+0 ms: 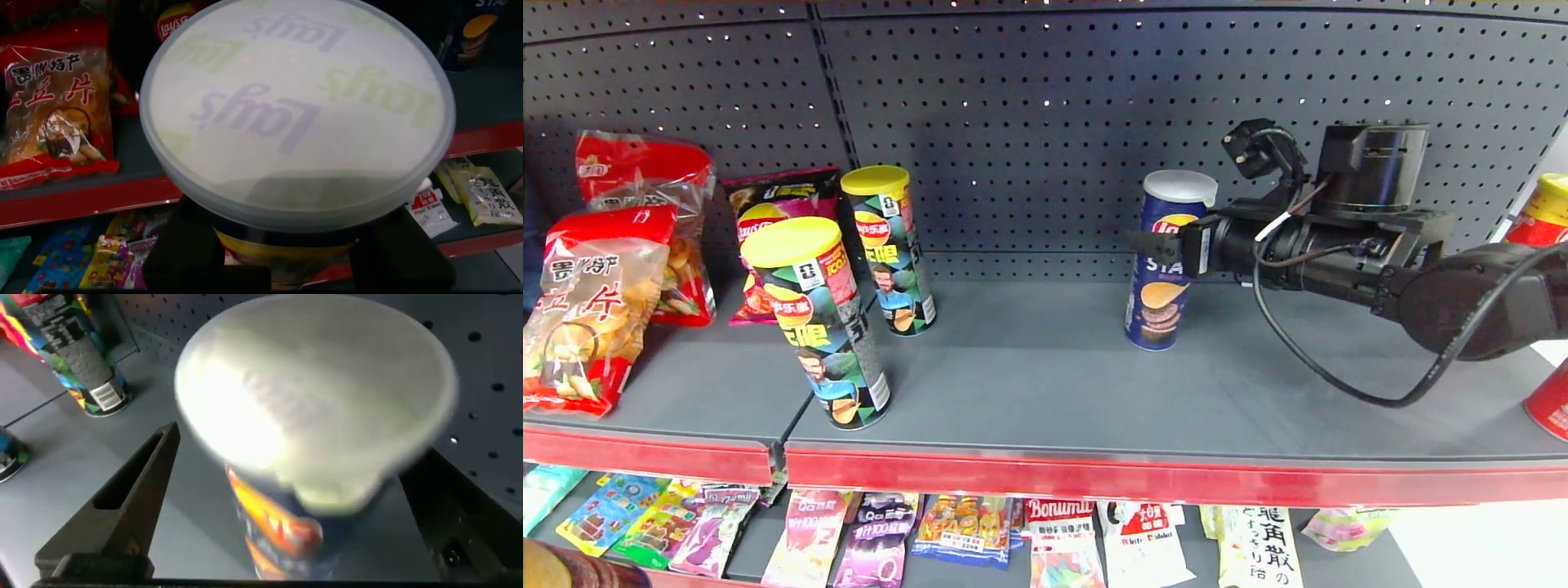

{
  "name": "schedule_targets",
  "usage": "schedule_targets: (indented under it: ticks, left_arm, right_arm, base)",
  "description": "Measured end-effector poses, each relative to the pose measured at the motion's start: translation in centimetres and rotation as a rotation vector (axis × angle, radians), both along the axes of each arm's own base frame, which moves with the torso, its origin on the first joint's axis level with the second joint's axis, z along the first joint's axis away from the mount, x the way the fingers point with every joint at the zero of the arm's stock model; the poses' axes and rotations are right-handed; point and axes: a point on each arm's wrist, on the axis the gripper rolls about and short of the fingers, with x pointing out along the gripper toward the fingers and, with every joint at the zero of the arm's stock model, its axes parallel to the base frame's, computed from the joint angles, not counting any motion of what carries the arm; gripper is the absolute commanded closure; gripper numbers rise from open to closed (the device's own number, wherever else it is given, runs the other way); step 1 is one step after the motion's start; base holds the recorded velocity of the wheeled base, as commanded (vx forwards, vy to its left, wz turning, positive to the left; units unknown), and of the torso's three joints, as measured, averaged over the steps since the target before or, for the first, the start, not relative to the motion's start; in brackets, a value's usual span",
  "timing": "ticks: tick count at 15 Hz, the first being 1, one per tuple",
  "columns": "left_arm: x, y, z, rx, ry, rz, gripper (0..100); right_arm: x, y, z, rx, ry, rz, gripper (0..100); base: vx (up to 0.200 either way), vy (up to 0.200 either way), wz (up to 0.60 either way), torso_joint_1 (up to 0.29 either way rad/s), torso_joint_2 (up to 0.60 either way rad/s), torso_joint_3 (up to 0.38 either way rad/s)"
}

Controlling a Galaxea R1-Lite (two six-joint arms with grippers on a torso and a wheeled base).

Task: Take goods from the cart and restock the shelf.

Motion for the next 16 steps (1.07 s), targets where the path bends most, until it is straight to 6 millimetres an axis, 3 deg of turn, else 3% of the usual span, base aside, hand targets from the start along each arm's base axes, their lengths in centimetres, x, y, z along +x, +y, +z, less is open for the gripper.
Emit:
schedule_targets:
  ticks: [6,7,12,16]
  left_arm:
    - [0.0,0.0,0.0,0.0,0.001,0.0,100]
    - [0.0,0.0,0.0,0.0,0.001,0.001,100]
    - [-0.1,0.0,0.0,0.0,-0.003,0.001,100]
    - [-0.1,0.0,0.0,-0.001,-0.006,0.001,100]
  right_arm:
    - [1.2,0.4,-0.6,-0.007,0.004,-0.007,0]
    - [1.4,0.5,-0.8,-0.011,0.005,-0.007,100]
    - [1.5,0.9,-1.0,-0.019,0.003,-0.017,100]
    - [-0.3,1.8,-0.6,-0.025,0.004,-0.019,100]
  base:
    - [0.0,0.0,0.0,0.0,0.0,0.0]
    - [0.0,0.0,0.0,0.0,0.0,0.0]
    - [0.0,0.0,0.0,0.0,0.0,0.0]
    - [0.0,0.0,0.0,0.0,0.0,0.0]
